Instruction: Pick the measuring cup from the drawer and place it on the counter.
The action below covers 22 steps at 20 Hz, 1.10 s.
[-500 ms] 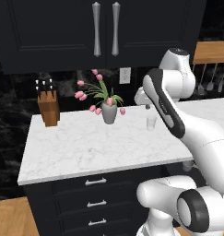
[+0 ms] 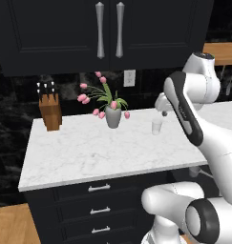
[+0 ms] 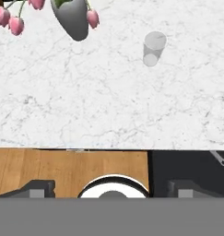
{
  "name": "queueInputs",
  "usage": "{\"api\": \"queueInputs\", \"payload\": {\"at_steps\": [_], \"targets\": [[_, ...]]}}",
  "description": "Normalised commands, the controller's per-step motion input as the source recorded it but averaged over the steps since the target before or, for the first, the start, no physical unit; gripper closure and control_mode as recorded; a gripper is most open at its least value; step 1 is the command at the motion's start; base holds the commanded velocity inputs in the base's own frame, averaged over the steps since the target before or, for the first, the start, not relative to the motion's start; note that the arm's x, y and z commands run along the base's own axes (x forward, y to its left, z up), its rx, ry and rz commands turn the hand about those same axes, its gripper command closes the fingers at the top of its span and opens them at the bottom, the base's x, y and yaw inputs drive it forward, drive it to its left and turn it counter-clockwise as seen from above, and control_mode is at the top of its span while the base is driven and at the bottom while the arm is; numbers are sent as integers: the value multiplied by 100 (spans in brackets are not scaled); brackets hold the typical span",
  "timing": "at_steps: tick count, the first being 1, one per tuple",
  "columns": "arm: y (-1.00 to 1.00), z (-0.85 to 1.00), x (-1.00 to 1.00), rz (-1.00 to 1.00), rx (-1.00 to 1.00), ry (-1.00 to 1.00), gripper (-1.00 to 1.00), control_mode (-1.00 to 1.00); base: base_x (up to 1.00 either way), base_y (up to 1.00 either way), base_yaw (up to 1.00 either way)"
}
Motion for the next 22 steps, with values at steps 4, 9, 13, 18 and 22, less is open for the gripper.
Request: {"api": "queueInputs", "payload": {"at_steps": [4,9,13,18,22], "targets": [[-100,-10,-17,-1,2,16,-100,-100,0,0,0],[-100,-26,-7,-2,0,17,-100,-100,0,0,0],[-93,-39,0,-5,0,15,-100,-100,0,0,0],[-74,-70,-11,-5,-3,13,-100,-100,0,0,0],[-59,-88,-23,-5,-9,17,-100,-100,0,0,0]]}}
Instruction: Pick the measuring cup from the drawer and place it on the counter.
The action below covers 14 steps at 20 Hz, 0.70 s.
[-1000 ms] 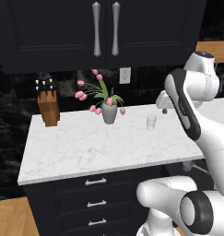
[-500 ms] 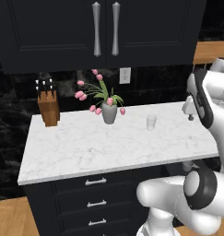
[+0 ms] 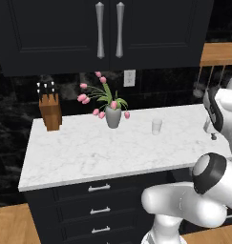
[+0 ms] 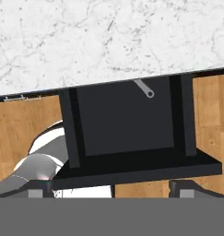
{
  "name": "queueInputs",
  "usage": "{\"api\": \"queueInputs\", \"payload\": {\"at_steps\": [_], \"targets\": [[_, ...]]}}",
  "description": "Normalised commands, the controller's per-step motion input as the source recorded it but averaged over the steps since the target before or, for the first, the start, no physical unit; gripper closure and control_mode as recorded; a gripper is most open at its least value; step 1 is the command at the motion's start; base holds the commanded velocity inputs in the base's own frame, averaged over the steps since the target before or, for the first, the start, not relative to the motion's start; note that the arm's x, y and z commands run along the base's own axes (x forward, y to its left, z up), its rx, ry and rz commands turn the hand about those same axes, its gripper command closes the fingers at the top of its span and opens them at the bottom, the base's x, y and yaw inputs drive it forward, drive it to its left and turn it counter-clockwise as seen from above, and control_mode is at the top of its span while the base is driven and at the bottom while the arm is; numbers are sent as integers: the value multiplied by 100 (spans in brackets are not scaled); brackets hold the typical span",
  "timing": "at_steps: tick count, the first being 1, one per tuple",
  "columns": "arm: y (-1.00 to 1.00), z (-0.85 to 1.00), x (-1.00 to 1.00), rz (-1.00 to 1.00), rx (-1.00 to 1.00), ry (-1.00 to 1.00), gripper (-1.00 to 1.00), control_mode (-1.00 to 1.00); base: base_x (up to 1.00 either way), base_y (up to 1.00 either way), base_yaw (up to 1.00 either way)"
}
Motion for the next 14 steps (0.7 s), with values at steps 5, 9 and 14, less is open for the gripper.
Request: {"api": "queueInputs", "payload": {"at_steps": [5,9,14], "targets": [[-30,-79,-20,-1,-10,11,-100,-100,0,0,0],[-14,-55,-13,0,-3,1,-100,-100,0,0,0],[-3,-52,-1,0,0,0,-100,-100,0,0,0]]}}
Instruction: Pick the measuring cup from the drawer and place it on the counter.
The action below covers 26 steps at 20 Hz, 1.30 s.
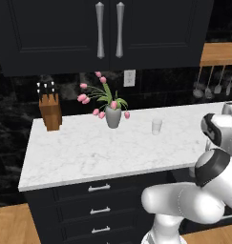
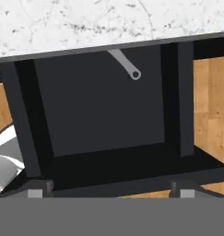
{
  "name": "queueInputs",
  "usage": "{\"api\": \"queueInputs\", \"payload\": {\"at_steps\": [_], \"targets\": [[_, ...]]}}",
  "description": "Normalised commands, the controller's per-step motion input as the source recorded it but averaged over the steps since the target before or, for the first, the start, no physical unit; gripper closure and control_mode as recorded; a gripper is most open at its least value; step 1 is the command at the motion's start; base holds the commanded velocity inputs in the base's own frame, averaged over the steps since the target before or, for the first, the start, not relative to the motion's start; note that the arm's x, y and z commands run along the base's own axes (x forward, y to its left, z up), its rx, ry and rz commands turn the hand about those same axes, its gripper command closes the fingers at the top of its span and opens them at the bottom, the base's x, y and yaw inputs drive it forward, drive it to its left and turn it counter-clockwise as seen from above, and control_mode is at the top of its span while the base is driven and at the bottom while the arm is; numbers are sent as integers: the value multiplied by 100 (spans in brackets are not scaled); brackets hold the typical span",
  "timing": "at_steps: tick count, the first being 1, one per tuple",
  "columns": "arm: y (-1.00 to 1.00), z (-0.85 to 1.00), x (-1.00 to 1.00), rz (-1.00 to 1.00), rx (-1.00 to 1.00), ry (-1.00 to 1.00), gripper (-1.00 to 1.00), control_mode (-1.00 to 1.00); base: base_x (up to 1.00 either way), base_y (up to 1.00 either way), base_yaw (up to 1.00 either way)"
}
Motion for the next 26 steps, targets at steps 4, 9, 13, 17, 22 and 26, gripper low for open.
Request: {"api": "queueInputs", "payload": {"at_steps": [4,9,13,17,22,26], "targets": [[0,-63,-5,0,0,0,-100,-100,0,0,0],[-4,-64,-6,0,0,0,-100,-100,0,0,0],[-5,-30,0,0,0,0,-100,-100,0,0,0],[0,-13,0,0,0,1,-100,-100,0,0,0],[0,-41,-28,0,0,10,-100,-100,0,0,0],[-7,-46,-39,0,0,0,-100,-100,0,0,0]]}}
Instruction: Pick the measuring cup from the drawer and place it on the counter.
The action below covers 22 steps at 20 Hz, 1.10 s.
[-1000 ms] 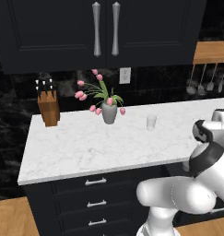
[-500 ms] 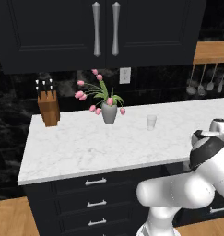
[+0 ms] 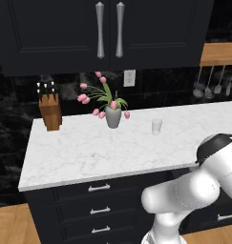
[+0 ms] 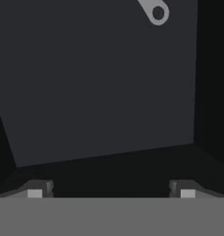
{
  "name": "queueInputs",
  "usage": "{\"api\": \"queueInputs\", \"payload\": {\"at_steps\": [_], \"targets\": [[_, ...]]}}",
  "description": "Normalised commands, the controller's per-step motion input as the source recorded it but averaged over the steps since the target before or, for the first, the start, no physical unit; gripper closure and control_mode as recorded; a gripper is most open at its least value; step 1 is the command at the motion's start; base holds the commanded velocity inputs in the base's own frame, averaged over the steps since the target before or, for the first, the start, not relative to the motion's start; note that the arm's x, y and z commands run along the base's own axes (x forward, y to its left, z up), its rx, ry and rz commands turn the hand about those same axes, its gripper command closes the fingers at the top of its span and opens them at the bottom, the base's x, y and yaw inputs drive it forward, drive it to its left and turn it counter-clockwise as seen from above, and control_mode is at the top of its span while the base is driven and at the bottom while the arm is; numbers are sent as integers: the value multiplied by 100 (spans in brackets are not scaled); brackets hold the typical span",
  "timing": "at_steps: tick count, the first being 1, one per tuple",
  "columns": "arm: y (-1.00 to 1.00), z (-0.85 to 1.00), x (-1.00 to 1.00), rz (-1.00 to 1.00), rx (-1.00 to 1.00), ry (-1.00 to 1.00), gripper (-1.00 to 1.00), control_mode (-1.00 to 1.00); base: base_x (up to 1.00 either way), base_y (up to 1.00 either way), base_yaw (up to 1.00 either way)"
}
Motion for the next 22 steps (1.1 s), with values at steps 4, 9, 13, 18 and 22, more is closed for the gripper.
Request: {"api": "queueInputs", "payload": {"at_steps": [4,9,13,18,22], "targets": [[-12,-34,-41,0,0,0,-100,-100,0,0,0],[-7,-10,-44,0,0,0,-100,-100,0,0,0],[0,0,-44,0,0,1,-100,-100,0,0,0],[0,-6,-62,0,0,7,-100,-100,0,0,0],[0,-23,-74,0,0,11,-100,-100,0,0,0]]}}
